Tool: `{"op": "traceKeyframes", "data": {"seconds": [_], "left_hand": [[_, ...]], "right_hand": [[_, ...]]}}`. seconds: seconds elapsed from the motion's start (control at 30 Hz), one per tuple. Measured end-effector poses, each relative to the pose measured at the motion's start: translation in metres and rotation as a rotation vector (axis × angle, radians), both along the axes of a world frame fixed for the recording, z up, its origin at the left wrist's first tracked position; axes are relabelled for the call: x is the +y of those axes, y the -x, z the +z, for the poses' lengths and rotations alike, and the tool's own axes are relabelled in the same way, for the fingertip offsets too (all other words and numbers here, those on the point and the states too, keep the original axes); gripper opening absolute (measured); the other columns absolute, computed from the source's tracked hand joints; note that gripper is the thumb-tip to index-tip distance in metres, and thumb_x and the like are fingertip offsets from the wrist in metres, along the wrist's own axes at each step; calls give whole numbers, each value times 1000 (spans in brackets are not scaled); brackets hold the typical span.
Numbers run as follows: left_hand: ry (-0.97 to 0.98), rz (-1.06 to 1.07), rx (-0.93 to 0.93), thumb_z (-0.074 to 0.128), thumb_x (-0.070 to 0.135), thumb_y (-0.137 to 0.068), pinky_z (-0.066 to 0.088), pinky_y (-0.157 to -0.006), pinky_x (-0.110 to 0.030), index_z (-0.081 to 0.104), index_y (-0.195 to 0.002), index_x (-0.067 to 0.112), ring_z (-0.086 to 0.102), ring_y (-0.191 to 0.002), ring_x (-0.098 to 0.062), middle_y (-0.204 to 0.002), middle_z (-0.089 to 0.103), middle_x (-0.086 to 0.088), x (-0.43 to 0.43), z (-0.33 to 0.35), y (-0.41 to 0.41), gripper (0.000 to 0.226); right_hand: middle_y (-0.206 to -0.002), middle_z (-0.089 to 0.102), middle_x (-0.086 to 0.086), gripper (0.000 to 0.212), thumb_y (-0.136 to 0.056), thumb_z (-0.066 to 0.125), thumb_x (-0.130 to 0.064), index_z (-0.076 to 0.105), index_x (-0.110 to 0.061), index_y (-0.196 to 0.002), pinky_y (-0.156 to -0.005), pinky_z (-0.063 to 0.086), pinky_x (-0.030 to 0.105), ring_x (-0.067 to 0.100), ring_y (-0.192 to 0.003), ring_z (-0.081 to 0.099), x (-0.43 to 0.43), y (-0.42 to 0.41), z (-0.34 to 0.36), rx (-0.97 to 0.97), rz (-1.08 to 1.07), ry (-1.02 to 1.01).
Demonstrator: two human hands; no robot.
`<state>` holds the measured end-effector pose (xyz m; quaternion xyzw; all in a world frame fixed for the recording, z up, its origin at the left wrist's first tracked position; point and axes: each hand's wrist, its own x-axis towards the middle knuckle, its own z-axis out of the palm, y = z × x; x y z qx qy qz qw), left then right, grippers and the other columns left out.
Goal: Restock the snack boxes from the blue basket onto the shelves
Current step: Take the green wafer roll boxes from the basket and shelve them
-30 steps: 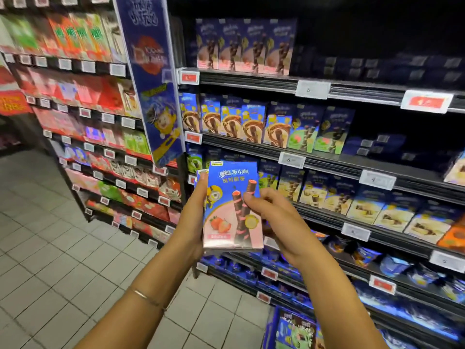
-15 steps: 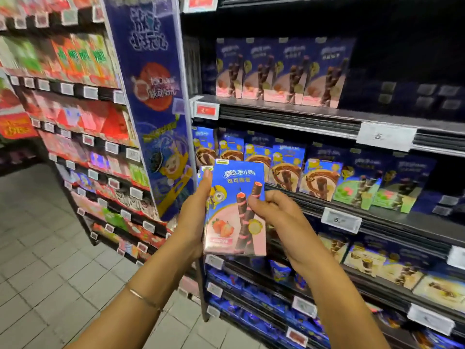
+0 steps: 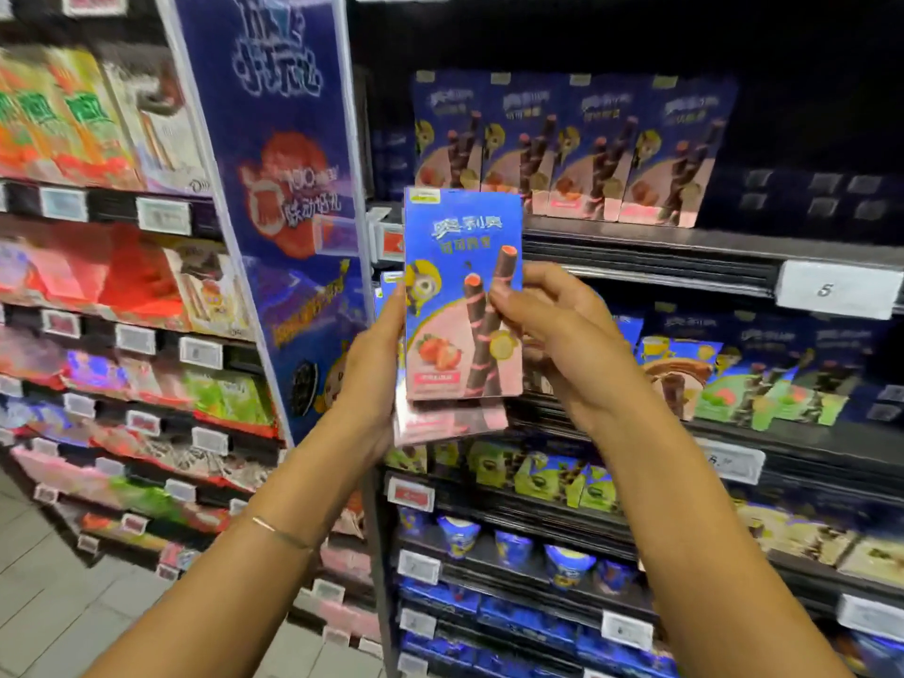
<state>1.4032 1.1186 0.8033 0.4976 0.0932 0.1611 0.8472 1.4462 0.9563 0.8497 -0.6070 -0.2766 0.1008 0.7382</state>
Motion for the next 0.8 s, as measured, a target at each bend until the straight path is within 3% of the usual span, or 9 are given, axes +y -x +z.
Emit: {"op": "traceKeyframes", "data": {"seconds": [0.07, 0.13, 0.27, 0.3, 0.4, 0.47, 0.57, 0.67, 0.8], "left_hand": [[30, -21, -6, 54, 53, -106, 35, -122, -66, 65, -143, 9, 54, -141, -45, -150, 58, -24, 7, 6, -10, 58], [33, -3, 17, 57, 53, -104, 37, -120, -68, 68, -139, 8, 57, -136, -48, -145, 63, -25, 15, 8, -17, 58], [19, 19, 28, 58, 54, -102, 46, -112, -59, 74, -127, 8, 72, -95, -34, -138, 69, -23, 26, 10, -23, 54], [-2, 8, 42, 58, 58, -101, 47, -115, -58, 72, -130, 10, 72, -95, -31, -139, 69, -20, 27, 11, -24, 58], [-115, 15, 101, 59, 74, -93, 49, -112, -62, 65, -141, 16, 68, -120, -39, -138, 69, -16, 30, 7, -29, 75], [-45, 0, 79, 62, 66, -95, 44, -116, -66, 67, -140, 9, 63, -128, -45, -137, 69, -21, 30, 7, -31, 72], [-25, 18, 83, 64, 59, -97, 44, -114, -69, 75, -127, 8, 65, -126, -49, -126, 75, -21, 32, 4, -35, 60], [-26, -5, 83, 64, 61, -97, 47, -111, -69, 76, -125, 11, 69, -121, -48, -123, 77, -19, 35, 0, -36, 58], [-15, -14, 80, 63, 60, -98, 46, -112, -69, 75, -127, 10, 68, -122, -48, -124, 76, -19, 37, -2, -36, 59]], "right_hand": [[-85, 73, -3, 14, -94, 69, -14, 65, -14, -107, -60, 50, 20, 9, -73, 65, 8, -10, 18, -37, -34, -26], [-90, 73, 0, 18, -94, 70, -14, 64, -15, -110, -61, 54, 25, 12, -77, 67, 16, -22, 35, -81, -88, -51], [-94, 74, 9, 26, -91, 73, -12, 63, -4, -114, -71, 61, 38, 18, -79, 72, 43, -57, 64, -186, -300, -118], [-96, 75, 10, 29, -90, 75, -13, 63, -4, -114, -75, 61, 41, 20, -81, 73, 50, -68, 68, -210, -364, -118], [-98, 76, 11, 29, -88, 76, -15, 63, -7, -113, -78, 62, 50, 27, -86, 75, 71, -100, 73, -250, -490, -53], [-94, 76, 10, 27, -87, 76, -13, 63, -7, -111, -78, 61, 52, 28, -84, 75, 84, -120, 75, -276, -516, -8], [-87, 75, 1, 29, -83, 80, -24, 59, -15, -101, -78, 60, 40, 16, -83, 73, 100, -135, 77, -350, -612, 76], [-79, 65, -12, 30, -82, 81, -28, 57, -18, -97, -59, 48, 10, -4, -73, 65, 110, -143, 76, -428, -664, 122], [-95, 68, -5, 36, -83, 81, -21, 57, -15, -108, -57, 43, 6, 4, -83, 64, 117, -149, 70, -492, -683, 224]]}}
